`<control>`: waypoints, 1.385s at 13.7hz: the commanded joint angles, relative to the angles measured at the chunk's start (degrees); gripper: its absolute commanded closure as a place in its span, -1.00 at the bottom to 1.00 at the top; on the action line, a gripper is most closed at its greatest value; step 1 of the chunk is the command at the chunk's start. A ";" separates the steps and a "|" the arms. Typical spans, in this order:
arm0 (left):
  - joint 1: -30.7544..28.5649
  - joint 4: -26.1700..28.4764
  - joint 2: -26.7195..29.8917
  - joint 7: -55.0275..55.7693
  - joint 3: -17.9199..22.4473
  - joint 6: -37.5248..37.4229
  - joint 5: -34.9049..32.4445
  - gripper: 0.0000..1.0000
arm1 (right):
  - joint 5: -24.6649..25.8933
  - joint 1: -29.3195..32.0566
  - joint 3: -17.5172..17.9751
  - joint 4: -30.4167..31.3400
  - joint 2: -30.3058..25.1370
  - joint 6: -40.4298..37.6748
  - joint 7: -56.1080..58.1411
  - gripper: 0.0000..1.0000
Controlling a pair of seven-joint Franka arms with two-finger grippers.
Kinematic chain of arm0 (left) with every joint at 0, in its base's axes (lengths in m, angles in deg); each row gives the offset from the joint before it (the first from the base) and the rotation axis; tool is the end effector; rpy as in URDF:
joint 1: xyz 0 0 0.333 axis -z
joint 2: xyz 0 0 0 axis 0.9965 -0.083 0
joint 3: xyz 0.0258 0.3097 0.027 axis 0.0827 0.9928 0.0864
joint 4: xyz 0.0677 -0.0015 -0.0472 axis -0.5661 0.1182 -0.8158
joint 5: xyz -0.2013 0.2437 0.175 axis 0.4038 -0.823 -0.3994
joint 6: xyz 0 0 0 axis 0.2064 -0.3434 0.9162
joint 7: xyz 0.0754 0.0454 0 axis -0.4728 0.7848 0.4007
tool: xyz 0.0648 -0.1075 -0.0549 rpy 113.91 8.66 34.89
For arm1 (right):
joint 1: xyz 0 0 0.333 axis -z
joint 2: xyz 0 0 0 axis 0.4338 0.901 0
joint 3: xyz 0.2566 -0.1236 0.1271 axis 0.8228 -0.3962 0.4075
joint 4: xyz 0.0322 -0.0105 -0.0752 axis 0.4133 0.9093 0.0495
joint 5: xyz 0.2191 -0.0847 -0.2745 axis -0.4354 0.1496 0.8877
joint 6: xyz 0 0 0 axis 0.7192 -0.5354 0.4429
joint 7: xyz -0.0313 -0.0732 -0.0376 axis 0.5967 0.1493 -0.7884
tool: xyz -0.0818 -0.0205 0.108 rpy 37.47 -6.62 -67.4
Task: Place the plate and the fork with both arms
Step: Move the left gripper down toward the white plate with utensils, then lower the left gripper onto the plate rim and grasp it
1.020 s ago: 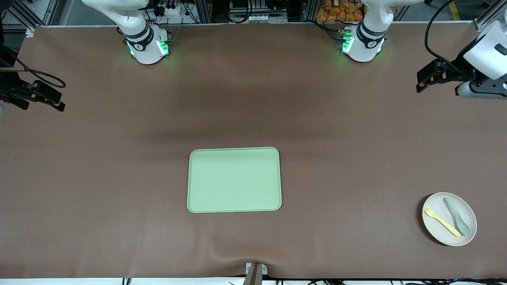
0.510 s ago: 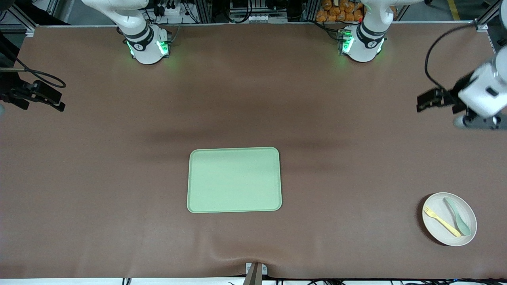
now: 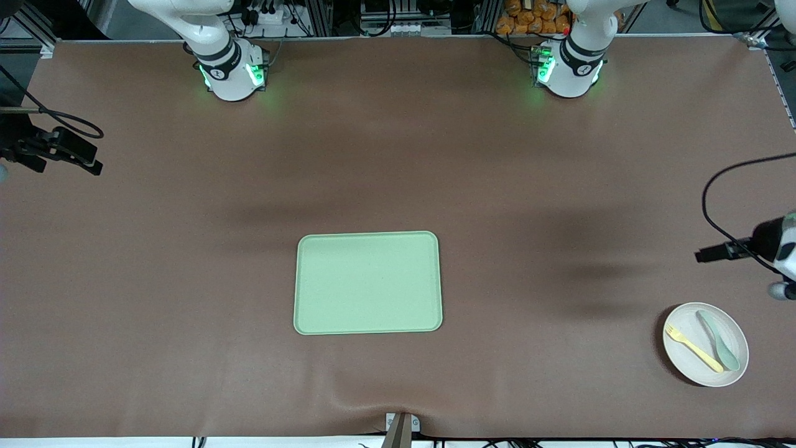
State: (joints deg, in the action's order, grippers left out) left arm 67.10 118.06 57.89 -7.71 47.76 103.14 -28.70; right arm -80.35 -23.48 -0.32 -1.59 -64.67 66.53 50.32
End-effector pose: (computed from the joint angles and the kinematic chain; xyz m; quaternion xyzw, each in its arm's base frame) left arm 0.6408 0.1428 0.3905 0.9941 0.1070 -0.0195 0.0013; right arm 0.5245 0.0048 0.6105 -0.9994 0.0337 -0.0036 0.0008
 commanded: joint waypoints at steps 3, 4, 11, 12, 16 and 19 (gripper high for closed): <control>-7.95 -1.41 -9.65 -0.28 -0.43 16.75 -3.09 -1.00 | 0.79 0.23 0.20 0.31 -0.40 -0.08 0.56 -1.00; -9.70 -1.58 -11.94 -0.46 -0.52 22.36 -2.74 -1.00 | 0.79 0.23 0.20 0.31 -0.40 -0.08 0.56 -1.00; -10.42 -5.18 -23.82 -1.95 -0.52 40.16 -2.74 -1.00 | 0.79 0.31 0.20 0.66 -0.40 -0.17 0.56 -1.00; -10.51 -5.19 -24.52 -2.22 -0.52 41.39 -2.65 -1.00 | 0.79 0.32 0.20 0.66 -0.40 -0.17 0.56 -1.00; -11.83 -5.19 -26.54 -3.71 -0.52 44.20 -2.65 -1.00 | 0.79 0.32 0.20 0.66 -0.40 -0.17 0.56 -1.00; -11.83 -5.27 -27.86 -3.89 -0.61 46.49 -2.56 -1.00 | 0.79 0.23 0.20 0.66 -0.40 -0.08 0.56 -1.00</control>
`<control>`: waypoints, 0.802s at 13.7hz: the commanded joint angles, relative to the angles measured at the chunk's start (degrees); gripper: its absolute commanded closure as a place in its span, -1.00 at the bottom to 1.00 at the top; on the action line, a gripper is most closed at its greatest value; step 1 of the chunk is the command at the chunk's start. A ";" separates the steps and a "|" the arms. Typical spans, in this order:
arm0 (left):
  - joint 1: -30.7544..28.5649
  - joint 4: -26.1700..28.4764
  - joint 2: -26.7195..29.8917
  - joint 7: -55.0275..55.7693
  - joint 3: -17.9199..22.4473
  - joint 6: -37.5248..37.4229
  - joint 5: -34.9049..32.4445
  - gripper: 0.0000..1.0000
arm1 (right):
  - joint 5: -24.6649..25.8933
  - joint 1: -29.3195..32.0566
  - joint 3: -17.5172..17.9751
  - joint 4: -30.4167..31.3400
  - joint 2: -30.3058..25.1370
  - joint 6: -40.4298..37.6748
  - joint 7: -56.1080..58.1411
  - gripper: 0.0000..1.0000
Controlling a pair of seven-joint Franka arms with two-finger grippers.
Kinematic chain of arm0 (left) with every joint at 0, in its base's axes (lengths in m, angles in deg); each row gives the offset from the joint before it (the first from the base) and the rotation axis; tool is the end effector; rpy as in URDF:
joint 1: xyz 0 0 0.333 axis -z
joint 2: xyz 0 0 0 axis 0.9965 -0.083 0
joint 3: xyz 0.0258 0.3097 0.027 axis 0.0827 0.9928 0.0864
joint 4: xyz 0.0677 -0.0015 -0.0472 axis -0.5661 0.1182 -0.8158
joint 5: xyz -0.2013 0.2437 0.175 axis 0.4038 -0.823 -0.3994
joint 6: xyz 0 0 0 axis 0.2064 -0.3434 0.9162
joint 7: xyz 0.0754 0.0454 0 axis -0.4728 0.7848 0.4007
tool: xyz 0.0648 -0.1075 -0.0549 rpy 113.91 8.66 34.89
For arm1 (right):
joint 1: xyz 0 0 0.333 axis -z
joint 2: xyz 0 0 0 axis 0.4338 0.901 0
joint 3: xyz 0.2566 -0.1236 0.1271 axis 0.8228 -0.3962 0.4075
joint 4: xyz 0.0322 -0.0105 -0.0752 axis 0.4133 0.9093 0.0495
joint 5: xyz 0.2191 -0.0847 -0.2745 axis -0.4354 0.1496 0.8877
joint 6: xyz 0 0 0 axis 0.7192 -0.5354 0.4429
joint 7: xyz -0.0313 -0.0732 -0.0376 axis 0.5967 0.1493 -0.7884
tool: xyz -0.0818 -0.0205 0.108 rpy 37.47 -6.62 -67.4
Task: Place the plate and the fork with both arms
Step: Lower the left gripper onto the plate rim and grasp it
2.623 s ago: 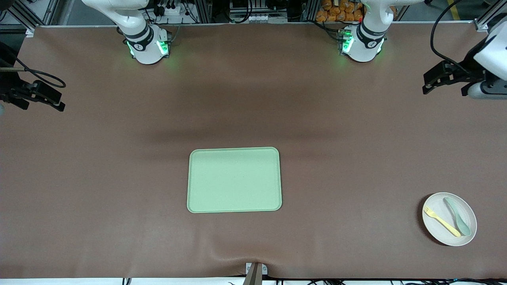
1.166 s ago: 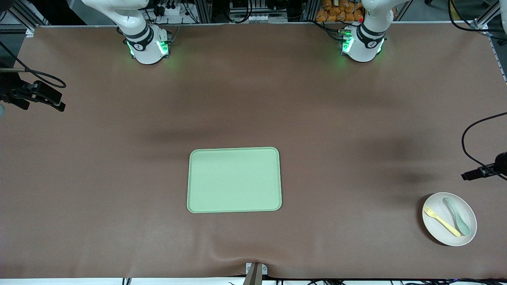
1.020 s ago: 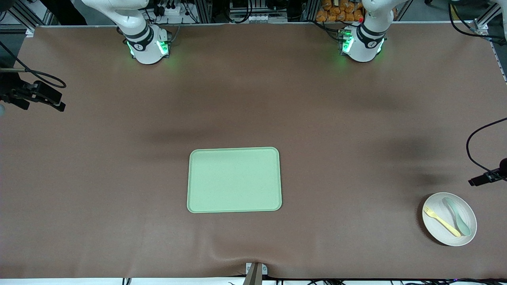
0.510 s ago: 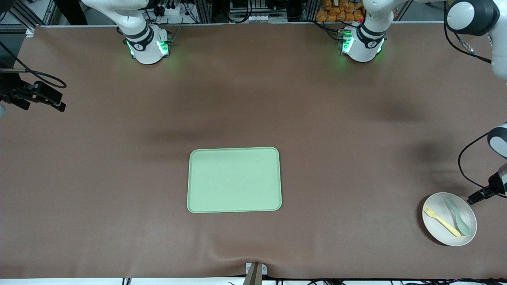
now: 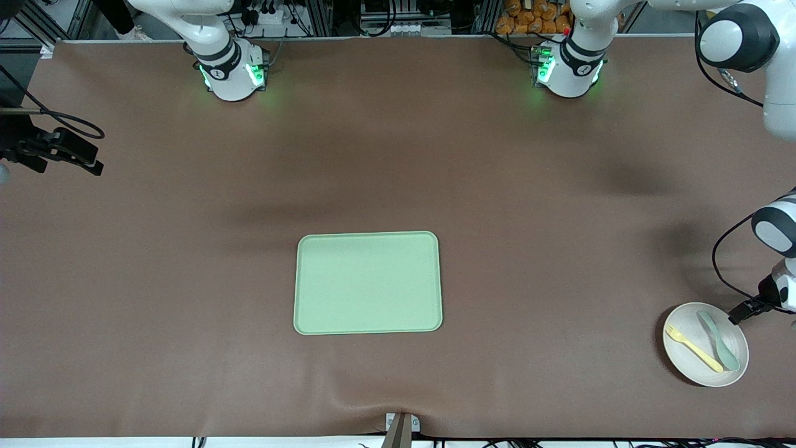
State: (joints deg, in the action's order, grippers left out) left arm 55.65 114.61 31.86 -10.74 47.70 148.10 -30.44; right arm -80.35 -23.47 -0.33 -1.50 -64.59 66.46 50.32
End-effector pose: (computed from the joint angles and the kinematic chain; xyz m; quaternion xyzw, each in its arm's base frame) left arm 0.6800 0.3015 0.1809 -0.9680 -0.1773 -0.1767 0.0189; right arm 0.5247 0.0046 0.6090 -0.9994 0.0339 -0.0015 0.0007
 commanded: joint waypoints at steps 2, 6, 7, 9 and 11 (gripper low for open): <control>-0.04 -1.91 -2.09 -0.85 -0.63 2.50 -0.82 -1.00 | 0.79 0.22 0.21 0.57 -0.48 -0.01 0.55 -1.00; 0.05 -1.82 -1.92 -0.85 -0.90 2.77 -0.82 -1.00 | 0.79 0.22 0.29 0.57 -0.48 0.08 0.47 -1.00; 0.14 -1.73 -2.09 -0.85 -0.99 2.77 -0.82 -1.00 | 0.70 0.31 0.30 0.57 -0.48 0.08 0.47 -1.00; 0.23 -1.73 -2.18 -0.85 -1.07 2.77 -0.82 -1.00 | 0.62 0.31 0.21 0.57 -0.48 0.08 0.47 -1.00; 0.32 -1.82 -2.62 -0.76 -1.25 2.86 -0.82 -0.60 | 0.62 0.31 0.21 0.57 -0.48 0.08 0.47 -1.00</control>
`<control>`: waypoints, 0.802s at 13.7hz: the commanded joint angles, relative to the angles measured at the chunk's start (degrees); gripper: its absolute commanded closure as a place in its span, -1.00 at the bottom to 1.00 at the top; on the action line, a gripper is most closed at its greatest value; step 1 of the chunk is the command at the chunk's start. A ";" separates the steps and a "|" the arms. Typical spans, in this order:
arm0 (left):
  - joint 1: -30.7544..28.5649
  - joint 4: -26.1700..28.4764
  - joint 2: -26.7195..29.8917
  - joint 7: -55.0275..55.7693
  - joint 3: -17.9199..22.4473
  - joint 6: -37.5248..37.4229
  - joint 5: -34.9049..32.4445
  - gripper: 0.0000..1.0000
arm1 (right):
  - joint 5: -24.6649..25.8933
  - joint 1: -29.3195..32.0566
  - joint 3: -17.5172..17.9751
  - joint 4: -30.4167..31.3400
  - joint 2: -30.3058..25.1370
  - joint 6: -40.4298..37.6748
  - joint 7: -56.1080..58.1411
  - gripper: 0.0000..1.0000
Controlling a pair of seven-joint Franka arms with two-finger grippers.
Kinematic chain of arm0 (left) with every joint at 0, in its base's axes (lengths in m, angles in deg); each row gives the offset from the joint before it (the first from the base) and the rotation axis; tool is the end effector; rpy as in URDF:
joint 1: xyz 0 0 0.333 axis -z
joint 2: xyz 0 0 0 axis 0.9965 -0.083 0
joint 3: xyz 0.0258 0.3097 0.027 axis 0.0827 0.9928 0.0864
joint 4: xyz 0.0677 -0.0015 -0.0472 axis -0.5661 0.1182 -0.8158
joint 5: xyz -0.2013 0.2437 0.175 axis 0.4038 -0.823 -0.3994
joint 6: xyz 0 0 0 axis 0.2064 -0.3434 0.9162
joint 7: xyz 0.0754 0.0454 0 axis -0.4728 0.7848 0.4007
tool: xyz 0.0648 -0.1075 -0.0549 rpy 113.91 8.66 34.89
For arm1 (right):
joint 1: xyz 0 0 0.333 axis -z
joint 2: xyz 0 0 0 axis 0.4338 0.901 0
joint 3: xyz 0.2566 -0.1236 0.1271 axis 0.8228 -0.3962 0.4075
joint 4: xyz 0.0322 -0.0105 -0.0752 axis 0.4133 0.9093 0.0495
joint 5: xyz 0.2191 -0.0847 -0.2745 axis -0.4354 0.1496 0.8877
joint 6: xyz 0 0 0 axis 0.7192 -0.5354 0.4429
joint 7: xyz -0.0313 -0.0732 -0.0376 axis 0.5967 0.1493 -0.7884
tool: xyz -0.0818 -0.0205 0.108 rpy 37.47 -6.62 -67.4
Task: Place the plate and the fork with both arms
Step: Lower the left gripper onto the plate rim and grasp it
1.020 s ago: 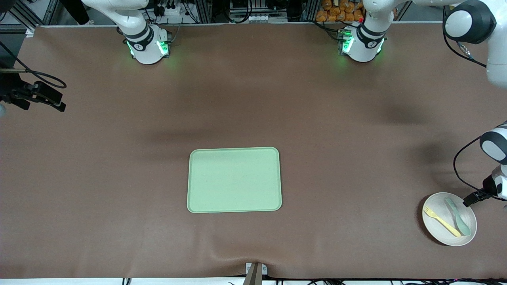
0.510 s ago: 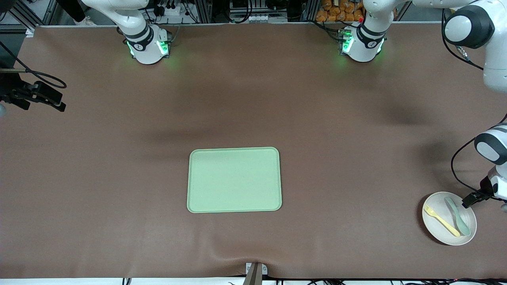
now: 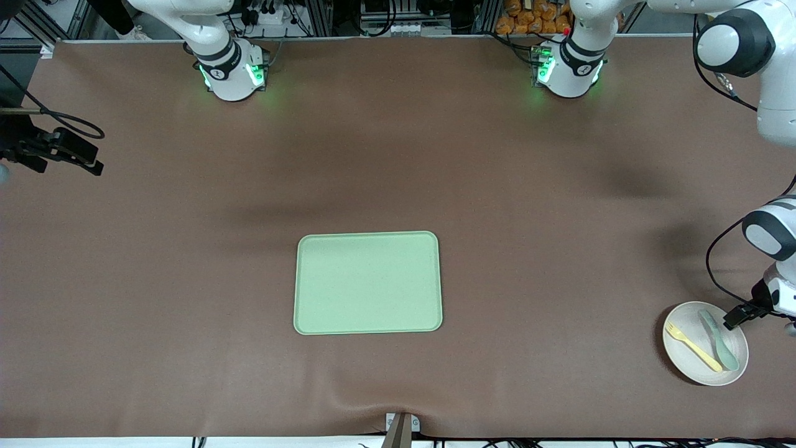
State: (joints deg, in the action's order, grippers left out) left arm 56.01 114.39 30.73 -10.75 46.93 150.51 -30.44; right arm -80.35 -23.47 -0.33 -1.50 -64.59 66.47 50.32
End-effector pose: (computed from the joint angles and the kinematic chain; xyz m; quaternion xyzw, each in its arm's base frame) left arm 0.6869 0.2911 0.1743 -0.9662 -0.1718 -0.1915 0.0140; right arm 0.5247 0.0046 0.6090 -0.9994 0.0339 -0.0016 0.0007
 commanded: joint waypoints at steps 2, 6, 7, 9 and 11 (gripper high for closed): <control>-0.04 -1.60 -1.85 -0.41 -1.19 1.23 -0.82 -0.29 | 0.62 0.40 0.21 0.57 -0.48 0.08 0.47 -1.00; 0.31 -1.60 -2.03 -0.23 -1.19 1.76 -0.82 1.00 | 0.53 0.40 0.21 0.57 -0.48 0.08 0.47 -1.00; 0.31 -1.52 -1.59 -0.23 -1.19 1.76 -0.73 1.00 | 0.53 0.40 0.21 0.57 -0.48 0.08 0.47 -1.00; -0.38 -0.64 0.24 -0.32 -2.41 1.59 -0.03 1.00 | 0.53 0.49 0.21 0.57 -0.39 0.08 0.47 -1.00; -1.70 2.42 3.84 -0.14 -5.22 0.01 0.23 1.00 | 0.53 0.40 0.21 0.66 -0.48 0.08 0.47 -1.00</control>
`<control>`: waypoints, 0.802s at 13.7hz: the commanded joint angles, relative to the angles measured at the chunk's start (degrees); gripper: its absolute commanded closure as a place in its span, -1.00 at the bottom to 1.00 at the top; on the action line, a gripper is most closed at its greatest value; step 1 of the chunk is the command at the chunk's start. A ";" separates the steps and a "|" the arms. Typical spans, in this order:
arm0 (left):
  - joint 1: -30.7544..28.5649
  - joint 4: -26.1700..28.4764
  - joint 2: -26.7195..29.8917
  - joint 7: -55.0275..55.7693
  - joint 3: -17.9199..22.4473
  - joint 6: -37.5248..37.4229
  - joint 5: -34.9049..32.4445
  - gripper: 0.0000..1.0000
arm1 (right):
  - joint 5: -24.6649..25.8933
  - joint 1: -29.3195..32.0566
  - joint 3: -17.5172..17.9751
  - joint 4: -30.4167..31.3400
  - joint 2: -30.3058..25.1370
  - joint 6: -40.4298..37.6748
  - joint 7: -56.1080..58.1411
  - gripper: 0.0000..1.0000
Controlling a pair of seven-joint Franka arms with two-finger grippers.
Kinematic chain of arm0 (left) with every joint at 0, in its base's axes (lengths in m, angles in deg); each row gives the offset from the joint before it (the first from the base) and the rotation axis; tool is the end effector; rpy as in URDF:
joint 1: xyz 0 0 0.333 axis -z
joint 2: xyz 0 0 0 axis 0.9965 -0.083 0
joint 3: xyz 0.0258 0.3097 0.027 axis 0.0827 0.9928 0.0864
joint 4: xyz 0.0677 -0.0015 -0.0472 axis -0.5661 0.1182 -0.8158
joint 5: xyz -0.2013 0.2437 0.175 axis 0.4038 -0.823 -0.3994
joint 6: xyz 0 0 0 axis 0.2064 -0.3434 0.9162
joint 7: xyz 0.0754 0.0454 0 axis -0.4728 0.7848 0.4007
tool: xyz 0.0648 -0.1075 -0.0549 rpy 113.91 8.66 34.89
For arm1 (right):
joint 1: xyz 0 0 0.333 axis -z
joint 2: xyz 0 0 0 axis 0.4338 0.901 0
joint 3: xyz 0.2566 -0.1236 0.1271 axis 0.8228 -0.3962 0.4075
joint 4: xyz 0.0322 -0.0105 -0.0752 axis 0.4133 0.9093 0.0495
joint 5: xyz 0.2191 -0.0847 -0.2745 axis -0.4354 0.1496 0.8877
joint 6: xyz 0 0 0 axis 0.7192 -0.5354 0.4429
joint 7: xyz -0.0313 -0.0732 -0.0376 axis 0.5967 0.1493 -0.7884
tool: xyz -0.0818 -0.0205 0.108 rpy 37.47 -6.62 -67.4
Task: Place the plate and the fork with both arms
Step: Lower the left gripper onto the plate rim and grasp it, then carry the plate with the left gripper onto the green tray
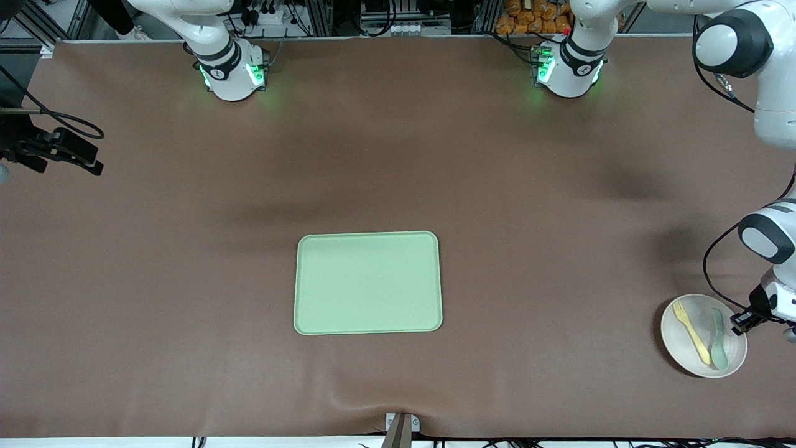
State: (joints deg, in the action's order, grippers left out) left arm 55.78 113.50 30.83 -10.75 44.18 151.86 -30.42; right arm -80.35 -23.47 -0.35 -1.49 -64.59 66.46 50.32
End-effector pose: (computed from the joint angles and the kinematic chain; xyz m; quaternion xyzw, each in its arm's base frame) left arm 0.7022 0.2729 0.1894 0.9622 0.1642 0.2173 0.0020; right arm 0.5247 0.0044 0.6089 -0.9994 0.0341 -0.0014 0.0007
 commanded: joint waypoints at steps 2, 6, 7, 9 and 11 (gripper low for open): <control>-1.66 6.39 8.57 0.21 -5.02 -4.84 0.30 1.00 | 0.53 0.48 0.23 0.64 -0.40 -0.01 0.47 -1.00; -1.66 7.37 14.12 3.45 -10.90 -14.16 0.83 1.00 | 0.53 0.48 0.23 0.55 -0.40 -0.01 0.47 -1.00; -1.57 7.37 14.48 4.68 -13.44 -15.66 0.83 1.00 | 0.53 0.48 0.23 0.64 -0.40 -0.01 0.47 -1.00; 0.26 7.20 14.31 8.63 -17.14 -16.29 0.57 1.00 | 0.53 0.92 0.23 0.64 -0.31 -0.01 0.47 -1.00; 6.57 6.58 13.43 12.67 -17.86 -16.11 0.65 1.00 | 0.44 1.10 0.23 0.64 -0.31 -0.10 0.55 -1.00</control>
State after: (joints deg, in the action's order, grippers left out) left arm 57.54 119.33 43.90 -1.71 26.43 135.68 -30.32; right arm -80.35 -23.26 -0.50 -1.44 -64.50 66.45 50.32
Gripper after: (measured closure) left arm 0.956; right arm 0.000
